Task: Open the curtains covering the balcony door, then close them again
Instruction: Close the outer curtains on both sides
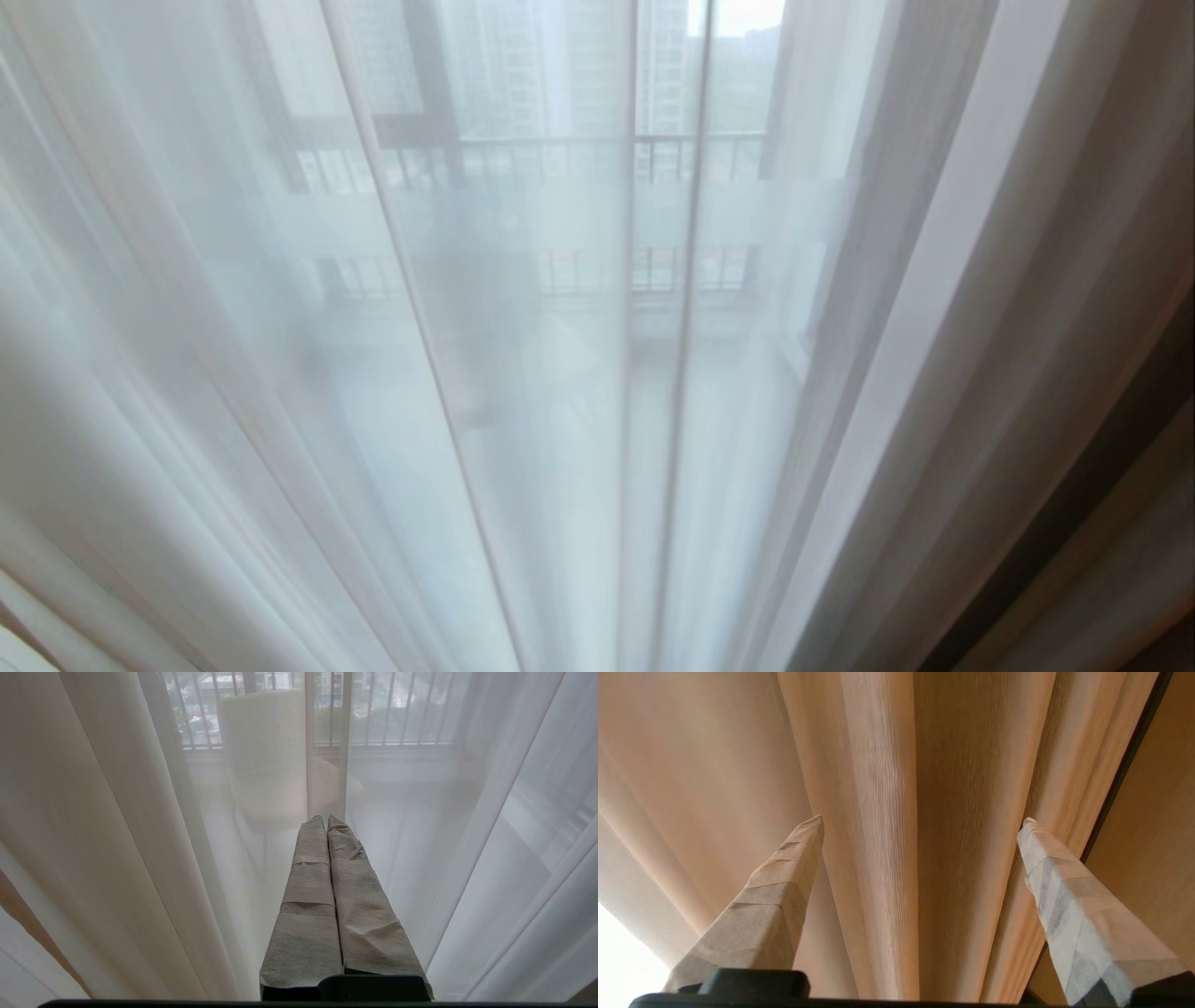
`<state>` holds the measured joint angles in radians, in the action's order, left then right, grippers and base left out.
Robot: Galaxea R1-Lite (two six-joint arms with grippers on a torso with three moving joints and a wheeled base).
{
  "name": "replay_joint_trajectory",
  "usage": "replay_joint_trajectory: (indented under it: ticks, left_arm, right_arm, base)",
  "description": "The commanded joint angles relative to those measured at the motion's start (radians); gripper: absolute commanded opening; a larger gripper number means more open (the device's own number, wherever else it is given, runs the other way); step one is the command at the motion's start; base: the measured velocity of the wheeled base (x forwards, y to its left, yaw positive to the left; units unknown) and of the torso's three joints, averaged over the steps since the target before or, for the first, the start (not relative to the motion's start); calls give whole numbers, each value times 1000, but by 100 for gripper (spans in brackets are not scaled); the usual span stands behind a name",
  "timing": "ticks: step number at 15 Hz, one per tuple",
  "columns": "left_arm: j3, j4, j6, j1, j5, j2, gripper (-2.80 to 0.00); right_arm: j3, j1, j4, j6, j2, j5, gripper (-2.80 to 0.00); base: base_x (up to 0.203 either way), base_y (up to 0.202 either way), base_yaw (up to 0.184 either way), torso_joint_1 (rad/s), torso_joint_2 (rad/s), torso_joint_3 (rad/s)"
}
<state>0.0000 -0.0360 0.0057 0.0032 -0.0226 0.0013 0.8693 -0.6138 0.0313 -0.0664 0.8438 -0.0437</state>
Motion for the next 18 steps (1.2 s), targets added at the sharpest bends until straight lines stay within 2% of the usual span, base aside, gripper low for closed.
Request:
replay_joint_trajectory:
  ticks: [1, 12, 15, 18]
  left_arm:
    - [0, -1, 0, 0, 0, -1, -280]
    - [0, -1, 0, 1, 0, -1, -280]
    - [0, -1, 0, 0, 0, -1, -280]
    - [0, -1, 0, 0, 0, -1, -280]
  right_arm:
    - [30, -9, 2, -2, 36, 1, 0]
    - [129, -14, 81, -16, 137, 11, 0]
    - [137, -14, 85, -18, 149, 62, 0]
    - [149, -14, 130, -18, 180, 76, 0]
  base:
    - [0, 0, 0, 0, 0, 0]
    - [0, 0, 0, 0, 0, 0]
    - [0, 0, 0, 0, 0, 0]
    - [0, 0, 0, 0, 0, 0]
